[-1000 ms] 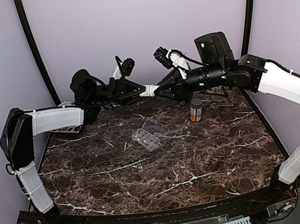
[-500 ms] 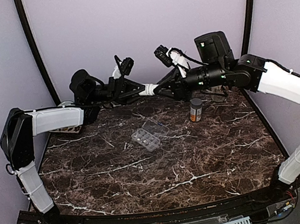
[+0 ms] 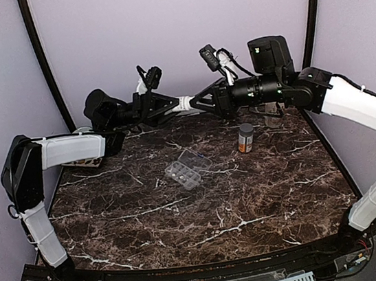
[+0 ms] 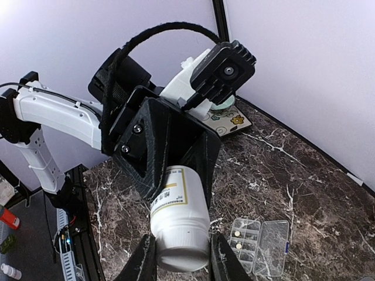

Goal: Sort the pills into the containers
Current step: Screw the lid of the pill bottle onto the pill bottle.

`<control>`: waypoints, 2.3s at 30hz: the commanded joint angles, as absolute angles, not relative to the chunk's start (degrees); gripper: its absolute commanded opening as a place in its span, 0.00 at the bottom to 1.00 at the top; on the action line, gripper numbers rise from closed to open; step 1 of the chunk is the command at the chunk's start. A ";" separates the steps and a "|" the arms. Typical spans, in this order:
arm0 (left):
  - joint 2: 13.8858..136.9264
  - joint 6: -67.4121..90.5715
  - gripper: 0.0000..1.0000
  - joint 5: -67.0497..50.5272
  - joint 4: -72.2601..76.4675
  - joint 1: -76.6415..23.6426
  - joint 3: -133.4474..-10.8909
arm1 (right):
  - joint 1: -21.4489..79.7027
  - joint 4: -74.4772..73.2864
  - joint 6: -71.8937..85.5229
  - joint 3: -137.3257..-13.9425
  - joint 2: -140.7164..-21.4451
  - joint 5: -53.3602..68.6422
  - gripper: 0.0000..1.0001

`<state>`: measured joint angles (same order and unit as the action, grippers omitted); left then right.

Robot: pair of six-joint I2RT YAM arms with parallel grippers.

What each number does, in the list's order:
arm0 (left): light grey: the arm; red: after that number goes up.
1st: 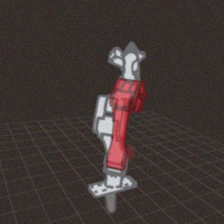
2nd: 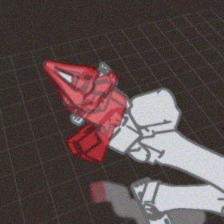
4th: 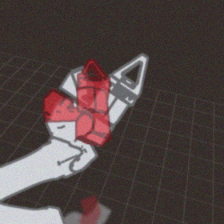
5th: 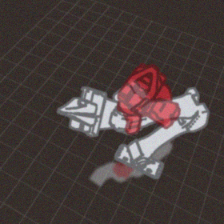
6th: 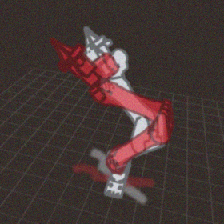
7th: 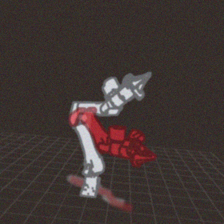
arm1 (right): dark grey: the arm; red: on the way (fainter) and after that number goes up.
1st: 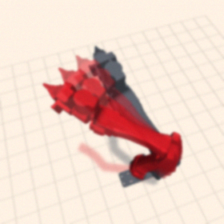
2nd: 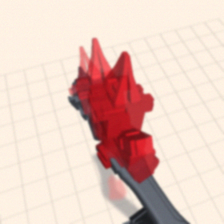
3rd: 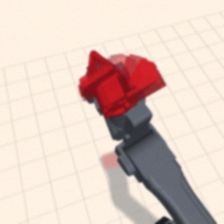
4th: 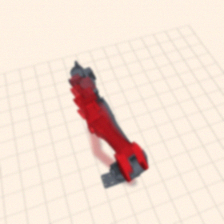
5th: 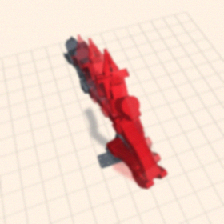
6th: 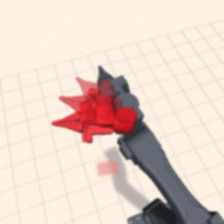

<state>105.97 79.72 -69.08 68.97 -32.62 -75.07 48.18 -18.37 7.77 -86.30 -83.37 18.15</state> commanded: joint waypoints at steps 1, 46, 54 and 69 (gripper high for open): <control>105.30 81.02 0.00 -65.30 76.33 -34.49 -75.09 | 47.99 -11.26 14.72 -85.18 -85.13 20.62 0.07; 103.27 69.44 0.00 -60.23 67.58 -38.35 -77.96 | 44.07 9.87 52.04 -80.04 -89.69 29.98 0.05; 103.84 69.25 0.00 -59.37 68.07 -38.34 -78.73 | 43.54 15.27 57.55 -78.53 -90.73 31.81 0.05; 99.96 54.75 0.00 -55.04 55.22 -38.30 -78.32 | 43.02 12.68 61.15 -81.05 -93.68 33.11 0.07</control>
